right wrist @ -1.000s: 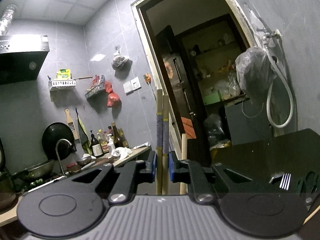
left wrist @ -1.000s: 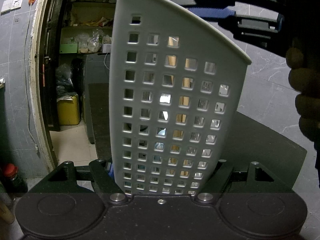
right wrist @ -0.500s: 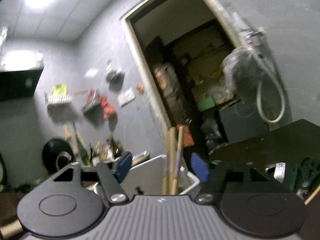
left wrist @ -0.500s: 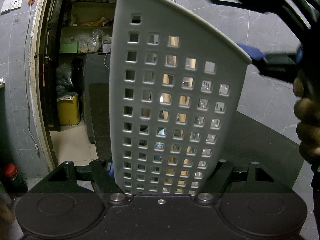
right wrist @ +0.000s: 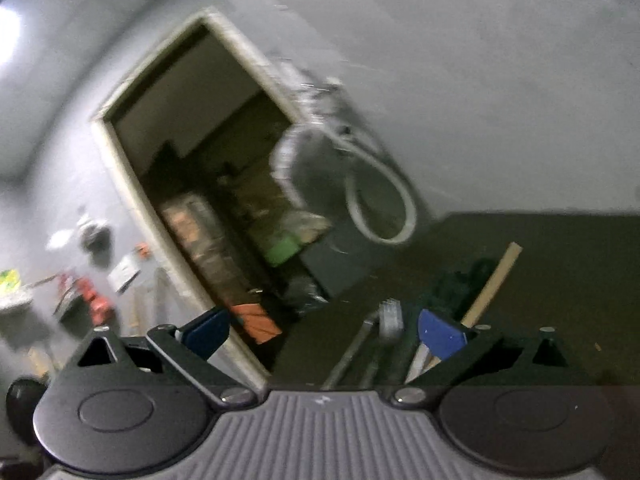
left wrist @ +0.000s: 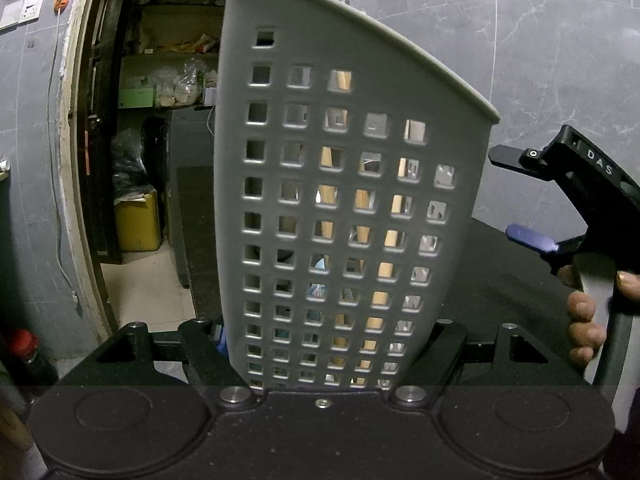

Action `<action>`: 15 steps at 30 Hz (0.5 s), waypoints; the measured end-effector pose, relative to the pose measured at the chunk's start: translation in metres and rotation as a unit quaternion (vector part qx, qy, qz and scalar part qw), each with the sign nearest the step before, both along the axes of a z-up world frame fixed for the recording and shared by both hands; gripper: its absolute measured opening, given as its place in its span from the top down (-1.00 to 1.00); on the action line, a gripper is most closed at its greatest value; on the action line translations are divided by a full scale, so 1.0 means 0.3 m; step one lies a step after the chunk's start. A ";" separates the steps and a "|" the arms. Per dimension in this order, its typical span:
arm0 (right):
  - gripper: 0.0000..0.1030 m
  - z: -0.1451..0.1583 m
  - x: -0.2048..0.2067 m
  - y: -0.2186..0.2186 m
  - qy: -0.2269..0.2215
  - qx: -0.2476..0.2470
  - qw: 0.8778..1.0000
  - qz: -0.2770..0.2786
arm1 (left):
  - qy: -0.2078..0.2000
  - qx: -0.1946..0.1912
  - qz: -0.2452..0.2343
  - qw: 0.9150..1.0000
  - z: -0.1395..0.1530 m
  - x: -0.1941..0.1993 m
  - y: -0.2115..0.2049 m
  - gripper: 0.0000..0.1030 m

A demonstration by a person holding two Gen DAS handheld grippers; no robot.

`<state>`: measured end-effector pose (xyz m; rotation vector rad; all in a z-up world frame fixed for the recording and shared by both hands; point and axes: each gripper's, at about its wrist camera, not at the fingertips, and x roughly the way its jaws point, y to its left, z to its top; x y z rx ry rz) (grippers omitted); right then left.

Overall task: Organize utensils
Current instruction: 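Open the right tool to drop the chopsticks into the basket, then move the right tool down to the last wooden chopstick on the table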

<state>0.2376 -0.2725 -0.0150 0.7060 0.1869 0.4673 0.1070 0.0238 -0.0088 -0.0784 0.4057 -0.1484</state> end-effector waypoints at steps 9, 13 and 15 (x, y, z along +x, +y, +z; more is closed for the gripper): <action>-1.00 -0.063 0.087 -0.049 0.052 0.052 0.997 -0.028 | 0.000 0.000 0.001 1.000 0.002 0.001 -0.004 -0.49; -1.00 -0.077 0.121 -0.053 0.081 0.056 0.995 -0.028 | 0.002 0.002 0.001 1.000 0.004 0.002 -0.005 -0.49; -0.99 -0.087 0.125 -0.055 0.091 0.056 0.994 -0.029 | 0.002 0.001 0.001 1.000 0.005 0.002 -0.005 -0.49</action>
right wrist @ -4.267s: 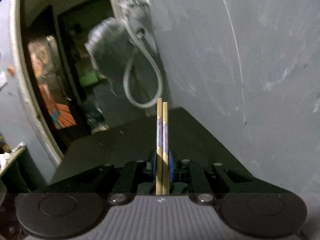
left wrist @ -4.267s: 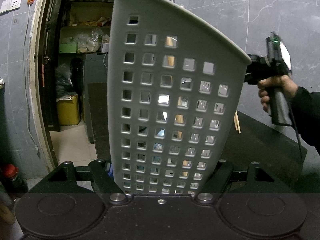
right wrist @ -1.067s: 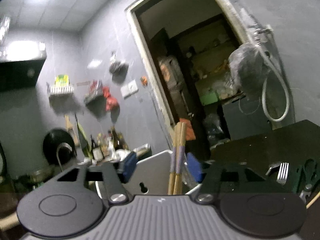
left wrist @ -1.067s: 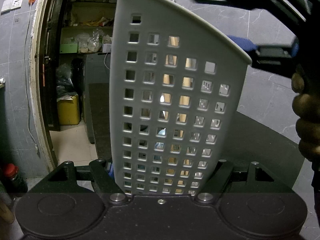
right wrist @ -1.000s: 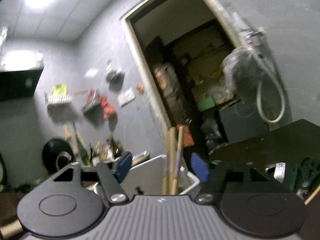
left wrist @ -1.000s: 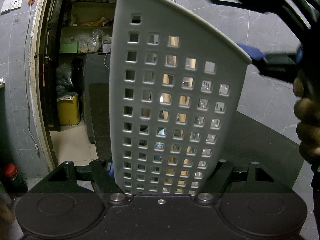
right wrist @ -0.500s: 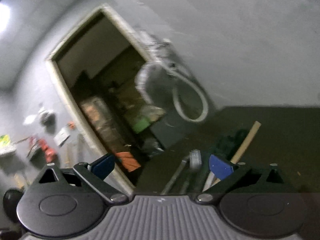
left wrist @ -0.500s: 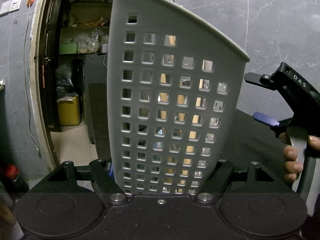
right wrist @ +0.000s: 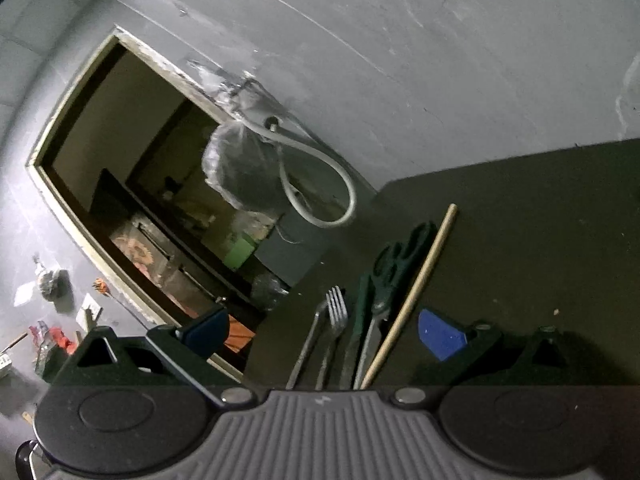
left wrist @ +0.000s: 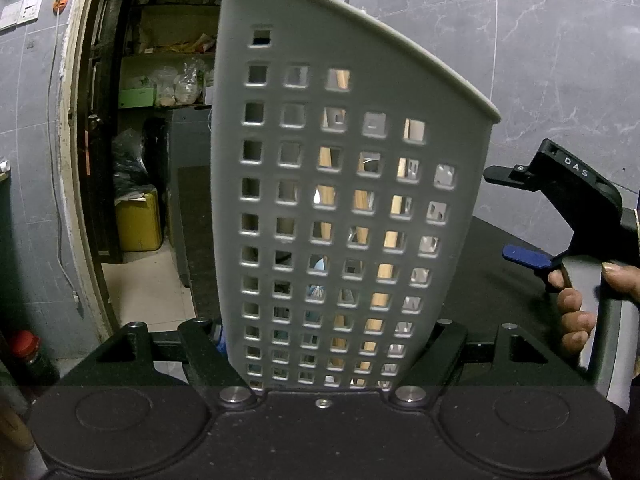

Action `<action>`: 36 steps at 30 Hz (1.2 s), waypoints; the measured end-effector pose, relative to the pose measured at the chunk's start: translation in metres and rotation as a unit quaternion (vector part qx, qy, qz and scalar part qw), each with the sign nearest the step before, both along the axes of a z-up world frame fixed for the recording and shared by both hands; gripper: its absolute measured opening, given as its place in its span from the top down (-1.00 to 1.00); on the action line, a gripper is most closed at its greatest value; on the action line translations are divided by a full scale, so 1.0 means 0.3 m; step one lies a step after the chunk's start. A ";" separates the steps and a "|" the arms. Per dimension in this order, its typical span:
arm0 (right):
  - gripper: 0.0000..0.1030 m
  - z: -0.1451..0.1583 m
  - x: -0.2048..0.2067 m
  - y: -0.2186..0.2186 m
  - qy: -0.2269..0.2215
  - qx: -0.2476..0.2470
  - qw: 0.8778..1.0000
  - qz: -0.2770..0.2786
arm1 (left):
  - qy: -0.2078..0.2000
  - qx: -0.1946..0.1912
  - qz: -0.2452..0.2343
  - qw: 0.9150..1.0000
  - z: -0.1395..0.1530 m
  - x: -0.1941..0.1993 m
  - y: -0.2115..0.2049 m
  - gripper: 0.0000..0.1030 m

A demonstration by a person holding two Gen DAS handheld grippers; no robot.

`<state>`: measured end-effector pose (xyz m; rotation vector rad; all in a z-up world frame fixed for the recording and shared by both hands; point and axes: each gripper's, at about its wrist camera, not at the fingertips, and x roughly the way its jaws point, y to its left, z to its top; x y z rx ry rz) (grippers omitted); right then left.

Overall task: Organize utensils
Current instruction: 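Move the right tool down to the last wooden chopstick on the table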

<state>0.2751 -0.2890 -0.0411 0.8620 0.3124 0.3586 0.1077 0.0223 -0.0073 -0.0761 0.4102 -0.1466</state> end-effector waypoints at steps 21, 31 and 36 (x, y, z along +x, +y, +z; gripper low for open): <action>-0.99 0.005 -0.011 0.023 0.008 -0.023 1.000 -0.008 | -0.008 -0.002 -0.014 1.000 -0.011 -0.001 0.021 -0.49; -1.00 0.020 -0.009 0.025 0.033 -0.045 0.998 -0.012 | -0.008 -0.004 -0.008 1.000 -0.002 -0.006 0.018 -0.49; -0.99 0.084 0.087 0.051 0.115 -0.165 0.980 -0.006 | -0.007 -0.001 -0.008 1.000 0.001 -0.009 0.009 -0.49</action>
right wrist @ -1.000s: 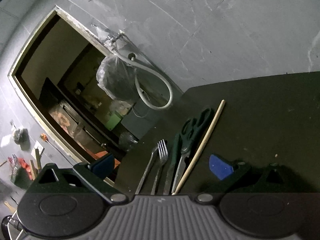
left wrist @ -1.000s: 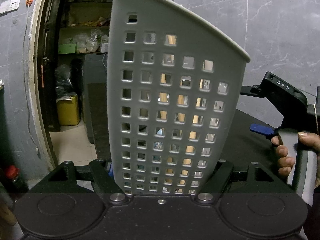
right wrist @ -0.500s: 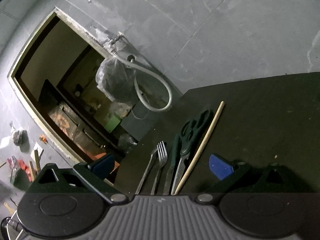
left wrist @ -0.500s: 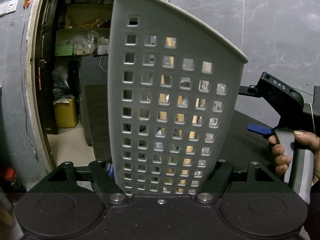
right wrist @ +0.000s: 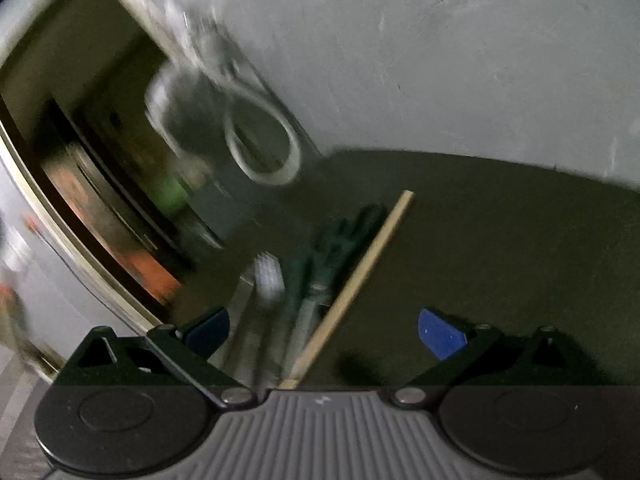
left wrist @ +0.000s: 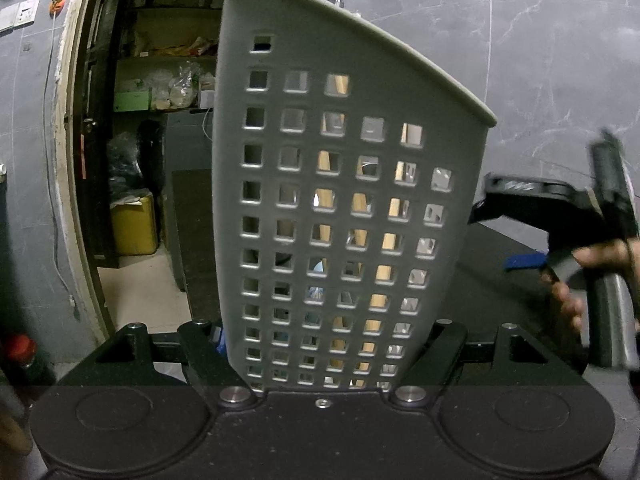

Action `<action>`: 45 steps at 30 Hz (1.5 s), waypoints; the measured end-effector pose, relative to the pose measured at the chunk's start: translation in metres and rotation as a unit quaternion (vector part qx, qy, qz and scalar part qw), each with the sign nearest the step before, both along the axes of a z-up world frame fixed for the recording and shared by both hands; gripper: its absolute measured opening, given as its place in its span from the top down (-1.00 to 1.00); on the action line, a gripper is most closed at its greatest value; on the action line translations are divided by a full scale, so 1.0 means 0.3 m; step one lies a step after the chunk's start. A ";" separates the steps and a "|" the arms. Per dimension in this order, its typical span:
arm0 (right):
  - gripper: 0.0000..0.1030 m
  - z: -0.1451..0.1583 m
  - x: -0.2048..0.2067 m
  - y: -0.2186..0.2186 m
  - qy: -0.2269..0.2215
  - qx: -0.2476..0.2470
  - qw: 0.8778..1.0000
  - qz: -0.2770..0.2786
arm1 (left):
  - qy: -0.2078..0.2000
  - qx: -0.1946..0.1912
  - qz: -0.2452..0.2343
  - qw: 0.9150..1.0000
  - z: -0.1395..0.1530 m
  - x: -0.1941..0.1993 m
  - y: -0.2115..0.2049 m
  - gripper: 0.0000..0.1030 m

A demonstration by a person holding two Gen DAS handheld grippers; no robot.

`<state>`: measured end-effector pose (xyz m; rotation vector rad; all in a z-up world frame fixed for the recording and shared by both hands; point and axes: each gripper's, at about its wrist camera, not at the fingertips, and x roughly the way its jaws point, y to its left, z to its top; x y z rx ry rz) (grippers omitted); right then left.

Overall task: Organize utensils
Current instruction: 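Move the right tool down to the last wooden chopstick on the table, then close the right tool on the wooden chopstick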

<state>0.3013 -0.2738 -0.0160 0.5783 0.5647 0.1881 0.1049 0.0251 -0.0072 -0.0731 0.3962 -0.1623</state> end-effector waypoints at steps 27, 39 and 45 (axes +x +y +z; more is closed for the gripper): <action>0.82 0.070 0.268 0.076 0.075 -0.248 0.965 0.051 | -0.001 -0.009 -0.007 1.000 -0.013 0.006 0.023 -0.49; 0.86 0.099 0.247 0.044 0.045 -0.239 0.969 0.047 | -0.001 -0.009 -0.007 1.000 -0.013 0.006 0.021 -0.49; 0.86 0.124 0.218 0.083 0.006 -0.237 0.969 0.068 | -0.001 -0.008 -0.006 1.000 -0.013 0.005 0.020 -0.49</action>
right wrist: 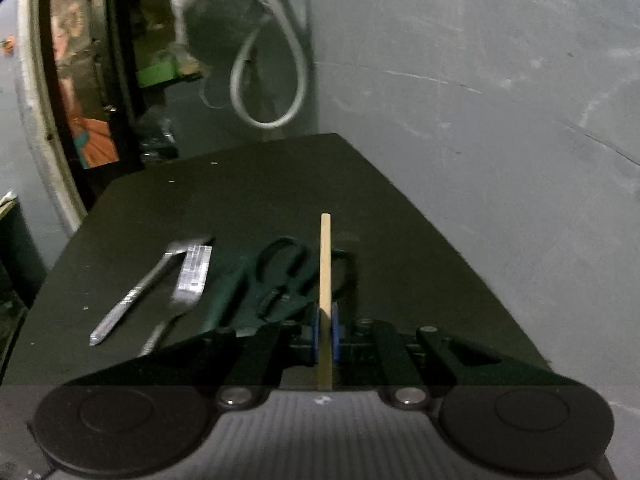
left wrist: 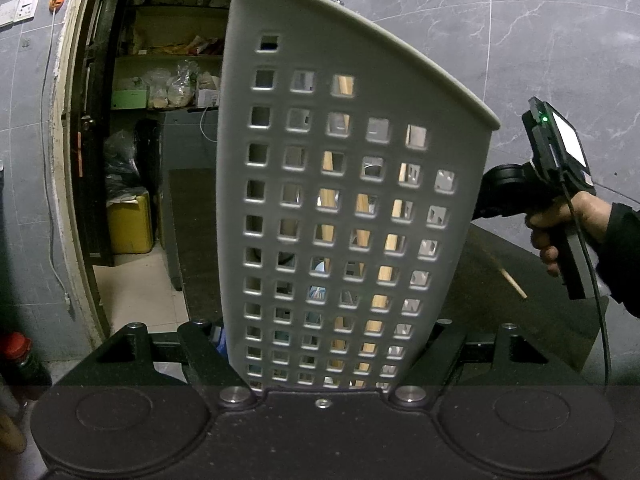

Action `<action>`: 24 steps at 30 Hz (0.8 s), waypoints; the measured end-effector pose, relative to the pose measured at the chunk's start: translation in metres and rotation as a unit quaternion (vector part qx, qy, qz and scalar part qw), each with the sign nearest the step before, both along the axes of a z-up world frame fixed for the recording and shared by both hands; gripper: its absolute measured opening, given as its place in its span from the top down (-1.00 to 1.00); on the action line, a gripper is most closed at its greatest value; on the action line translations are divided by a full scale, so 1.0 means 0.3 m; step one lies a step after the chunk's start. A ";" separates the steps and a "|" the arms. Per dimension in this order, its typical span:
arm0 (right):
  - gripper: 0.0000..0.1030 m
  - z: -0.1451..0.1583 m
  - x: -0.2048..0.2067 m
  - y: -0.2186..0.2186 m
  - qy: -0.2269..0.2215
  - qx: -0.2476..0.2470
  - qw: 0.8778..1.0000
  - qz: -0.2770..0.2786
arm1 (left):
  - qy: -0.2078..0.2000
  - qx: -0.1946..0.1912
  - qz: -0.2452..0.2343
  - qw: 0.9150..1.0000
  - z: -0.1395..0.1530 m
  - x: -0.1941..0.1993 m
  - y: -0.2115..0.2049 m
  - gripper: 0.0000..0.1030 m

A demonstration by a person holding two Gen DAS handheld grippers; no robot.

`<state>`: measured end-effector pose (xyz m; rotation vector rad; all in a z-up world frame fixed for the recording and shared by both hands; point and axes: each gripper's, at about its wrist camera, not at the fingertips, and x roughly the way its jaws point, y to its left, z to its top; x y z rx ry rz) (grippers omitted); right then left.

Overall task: Organize utensils
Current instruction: 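Close the right tool on the wooden chopstick, then lift the chopstick and carry it over the basket rim with the right tool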

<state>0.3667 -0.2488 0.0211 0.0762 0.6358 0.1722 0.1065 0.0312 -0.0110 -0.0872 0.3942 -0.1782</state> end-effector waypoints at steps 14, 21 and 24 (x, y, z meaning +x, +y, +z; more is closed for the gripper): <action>0.70 -0.021 0.015 0.071 0.020 0.000 0.998 0.067 | 0.000 0.000 0.000 1.000 0.000 0.000 0.000 -0.49; 0.49 -0.011 -0.014 0.075 0.031 -0.020 0.996 0.084 | 0.000 0.000 0.000 1.000 0.002 -0.001 -0.001 -0.49; 0.49 -0.010 -0.032 0.084 0.038 -0.040 0.994 0.093 | 0.000 0.000 0.000 1.000 0.002 -0.001 -0.002 -0.49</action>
